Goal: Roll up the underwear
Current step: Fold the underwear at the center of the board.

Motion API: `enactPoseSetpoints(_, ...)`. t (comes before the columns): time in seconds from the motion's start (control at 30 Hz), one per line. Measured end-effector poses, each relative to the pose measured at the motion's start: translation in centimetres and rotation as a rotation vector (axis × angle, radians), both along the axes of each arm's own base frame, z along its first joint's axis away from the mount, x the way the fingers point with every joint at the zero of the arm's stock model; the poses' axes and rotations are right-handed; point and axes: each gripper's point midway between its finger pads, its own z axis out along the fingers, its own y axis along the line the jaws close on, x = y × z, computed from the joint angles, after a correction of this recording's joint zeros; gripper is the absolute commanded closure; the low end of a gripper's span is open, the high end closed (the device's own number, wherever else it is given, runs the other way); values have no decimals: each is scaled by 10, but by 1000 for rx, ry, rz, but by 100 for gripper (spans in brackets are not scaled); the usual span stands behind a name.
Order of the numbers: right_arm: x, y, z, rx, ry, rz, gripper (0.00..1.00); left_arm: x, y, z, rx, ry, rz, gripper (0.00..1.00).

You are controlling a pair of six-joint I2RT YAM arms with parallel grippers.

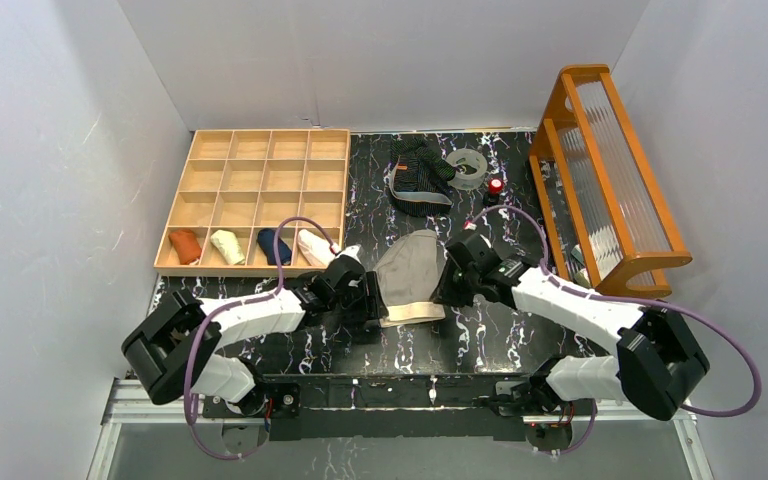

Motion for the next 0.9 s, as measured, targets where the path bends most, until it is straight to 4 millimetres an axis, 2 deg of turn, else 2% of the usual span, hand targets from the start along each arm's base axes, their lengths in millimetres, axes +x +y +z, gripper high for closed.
enactPoseSetpoints(0.1, 10, 9, 15, 19, -54, 44, 84, 0, -5, -1, -43, 11, 23, 47)
enactPoseSetpoints(0.2, 23, 20, 17, 0, -68, 85, 87, 2, -11, -1, -76, 19, 38, 48)
enactPoseSetpoints(0.33, 35, 28, -6, -76, -31, 127, 90, 4, -18, 0, -114, 28, 55, 54)
enactPoseSetpoints(0.5, 24, 10, -41, -182, 42, 142, 90, 5, -20, -2, -127, 38, 72, 58)
enactPoseSetpoints(0.63, 21, 7, -44, -191, 45, 152, 90, 4, -19, -5, -128, 42, 78, 64)
enactPoseSetpoints(0.8, 22, 8, -45, -180, 36, 148, 89, 5, -22, -7, -139, 45, 78, 62)
enactPoseSetpoints(0.9, 22, 7, -45, -168, 26, 139, 88, 5, -23, -6, -143, 45, 76, 65)
